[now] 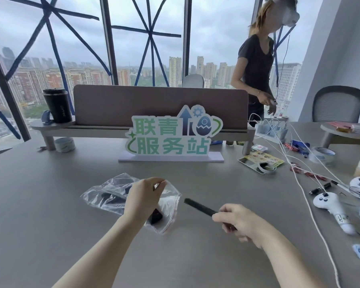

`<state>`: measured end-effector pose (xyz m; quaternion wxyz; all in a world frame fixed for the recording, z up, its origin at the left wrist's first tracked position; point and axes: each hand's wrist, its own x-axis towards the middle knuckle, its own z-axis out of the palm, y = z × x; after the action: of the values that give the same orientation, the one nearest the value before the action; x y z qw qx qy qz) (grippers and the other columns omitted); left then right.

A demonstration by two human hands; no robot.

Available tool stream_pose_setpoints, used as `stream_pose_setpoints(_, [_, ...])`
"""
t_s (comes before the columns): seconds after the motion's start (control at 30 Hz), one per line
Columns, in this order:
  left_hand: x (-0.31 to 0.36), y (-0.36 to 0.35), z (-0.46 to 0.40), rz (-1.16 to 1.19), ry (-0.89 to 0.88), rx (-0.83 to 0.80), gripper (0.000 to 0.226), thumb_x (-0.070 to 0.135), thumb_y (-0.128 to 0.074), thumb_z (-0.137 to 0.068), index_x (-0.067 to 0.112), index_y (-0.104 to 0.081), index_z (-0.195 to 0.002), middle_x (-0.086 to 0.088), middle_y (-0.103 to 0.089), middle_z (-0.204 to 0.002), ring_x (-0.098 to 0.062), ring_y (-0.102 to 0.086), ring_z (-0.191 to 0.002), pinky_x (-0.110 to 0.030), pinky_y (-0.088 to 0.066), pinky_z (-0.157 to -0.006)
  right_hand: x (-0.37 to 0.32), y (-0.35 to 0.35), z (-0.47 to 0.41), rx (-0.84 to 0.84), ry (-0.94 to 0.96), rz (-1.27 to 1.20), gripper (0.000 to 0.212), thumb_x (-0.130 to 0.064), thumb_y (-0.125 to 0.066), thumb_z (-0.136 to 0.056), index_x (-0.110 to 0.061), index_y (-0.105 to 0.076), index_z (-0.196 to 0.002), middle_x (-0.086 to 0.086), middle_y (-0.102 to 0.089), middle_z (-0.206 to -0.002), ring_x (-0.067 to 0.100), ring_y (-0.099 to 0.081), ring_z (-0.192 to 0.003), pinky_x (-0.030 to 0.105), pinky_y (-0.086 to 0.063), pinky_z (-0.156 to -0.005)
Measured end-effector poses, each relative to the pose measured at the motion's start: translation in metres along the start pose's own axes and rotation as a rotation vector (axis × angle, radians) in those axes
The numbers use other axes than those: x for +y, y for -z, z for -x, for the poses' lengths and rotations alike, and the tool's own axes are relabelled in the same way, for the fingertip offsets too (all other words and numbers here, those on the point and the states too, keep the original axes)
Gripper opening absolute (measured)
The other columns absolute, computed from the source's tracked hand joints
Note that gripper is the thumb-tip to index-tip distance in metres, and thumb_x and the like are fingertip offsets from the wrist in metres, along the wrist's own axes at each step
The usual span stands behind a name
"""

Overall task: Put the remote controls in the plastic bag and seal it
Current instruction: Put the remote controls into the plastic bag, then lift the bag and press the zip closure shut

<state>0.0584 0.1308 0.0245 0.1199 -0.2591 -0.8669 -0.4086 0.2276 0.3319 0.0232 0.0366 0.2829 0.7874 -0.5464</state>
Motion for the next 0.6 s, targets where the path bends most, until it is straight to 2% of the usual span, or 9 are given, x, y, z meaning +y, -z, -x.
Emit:
stream_pose_setpoints(0.07, [0.000,0.003,0.000,-0.006,0.009,0.011,0.022,0.034,-0.058,-0.086,0.026,-0.073,-0.099,0.001,-0.077,-0.091,-0.017,-0.064,-0.079,-0.025,-0.040,-0.068,-0.016,-0.018,0.012,-0.124,0.055,0.083,0.027,-0.032,-0.071,-0.077,-0.011,-0.059,-0.089,-0.001,-0.054,-0.058,0.014,-0.028,-0.040,0.020,-0.019,-0.040])
stream_pose_setpoints(0.17, [0.001,0.006,0.003,-0.024,0.015,0.000,0.023,0.034,-0.058,-0.086,0.026,-0.074,-0.101,0.000,-0.077,-0.088,-0.015,-0.061,-0.073,-0.025,-0.040,-0.066,-0.037,-0.061,0.003,-0.062,0.160,0.177,0.029,-0.034,-0.074,-0.076,-0.013,-0.061,-0.090,-0.005,-0.055,-0.063,0.009,-0.043,-0.046,0.020,-0.029,-0.041])
stream_pose_setpoints(0.23, [0.000,0.009,0.005,-0.033,0.016,0.000,0.023,0.035,-0.058,-0.085,0.027,-0.073,-0.101,0.000,-0.077,-0.088,-0.016,-0.063,-0.075,-0.024,-0.042,-0.067,-0.051,-0.093,-0.010,-0.057,0.231,0.043,0.015,-0.027,-0.071,-0.083,-0.018,-0.061,-0.089,-0.007,-0.057,-0.068,0.004,-0.046,-0.043,0.017,-0.033,-0.040])
stream_pose_setpoints(0.3, [-0.005,0.014,0.005,-0.038,0.025,-0.002,0.023,0.035,-0.058,-0.085,0.027,-0.073,-0.101,0.000,-0.077,-0.092,-0.016,-0.065,-0.079,-0.024,-0.044,-0.068,-0.057,-0.117,-0.024,-0.067,0.256,-0.090,0.010,-0.022,-0.060,-0.091,-0.016,-0.062,-0.099,-0.003,-0.058,-0.073,0.011,-0.049,-0.045,0.023,-0.039,-0.041])
stream_pose_setpoints(0.33, [-0.008,0.016,0.006,-0.033,0.028,0.002,0.022,0.034,-0.058,-0.086,0.027,-0.073,-0.100,0.000,-0.077,-0.094,-0.016,-0.067,-0.082,-0.024,-0.045,-0.070,-0.056,-0.124,-0.031,-0.017,0.265,-0.089,0.011,-0.020,-0.055,-0.092,-0.015,-0.062,-0.098,0.001,-0.060,-0.073,0.017,-0.053,-0.049,0.029,-0.044,-0.044])
stream_pose_setpoints(0.4, [-0.014,0.021,0.006,-0.021,0.031,0.018,0.021,0.032,-0.058,-0.086,0.026,-0.073,-0.099,0.003,-0.076,-0.098,-0.014,-0.067,-0.088,-0.022,-0.045,-0.074,-0.047,-0.124,-0.041,0.234,0.298,0.054,0.014,-0.018,-0.051,-0.086,-0.013,-0.065,-0.085,0.006,-0.067,-0.075,0.030,-0.062,-0.064,0.038,-0.052,-0.058])
stream_pose_setpoints(0.47, [-0.019,0.024,0.008,-0.015,0.031,0.018,0.020,0.032,-0.059,-0.086,0.026,-0.073,-0.099,0.005,-0.076,-0.098,-0.012,-0.066,-0.090,-0.021,-0.044,-0.075,-0.039,-0.112,-0.044,0.423,0.295,0.145,0.013,-0.019,-0.053,-0.083,-0.018,-0.064,-0.087,0.002,-0.070,-0.082,0.028,-0.063,-0.078,0.035,-0.050,-0.067])
stream_pose_setpoints(0.5, [-0.022,0.023,0.010,-0.016,0.035,0.008,0.020,0.031,-0.059,-0.086,0.027,-0.073,-0.099,0.006,-0.076,-0.098,-0.011,-0.066,-0.088,-0.021,-0.044,-0.074,-0.037,-0.106,-0.045,0.437,0.289,0.138,0.015,-0.022,-0.055,-0.083,-0.022,-0.062,-0.096,-0.001,-0.067,-0.086,0.024,-0.062,-0.080,0.032,-0.047,-0.066])
stream_pose_setpoints(0.6, [-0.027,0.022,0.016,-0.038,0.057,-0.062,0.022,0.030,-0.059,-0.085,0.030,-0.072,-0.103,0.006,-0.076,-0.097,-0.010,-0.066,-0.084,-0.021,-0.046,-0.074,-0.043,-0.103,-0.055,0.268,0.285,0.169,0.036,-0.038,-0.059,-0.081,-0.039,-0.050,-0.116,-0.003,-0.062,-0.089,0.017,-0.060,-0.082,0.028,-0.039,-0.062])
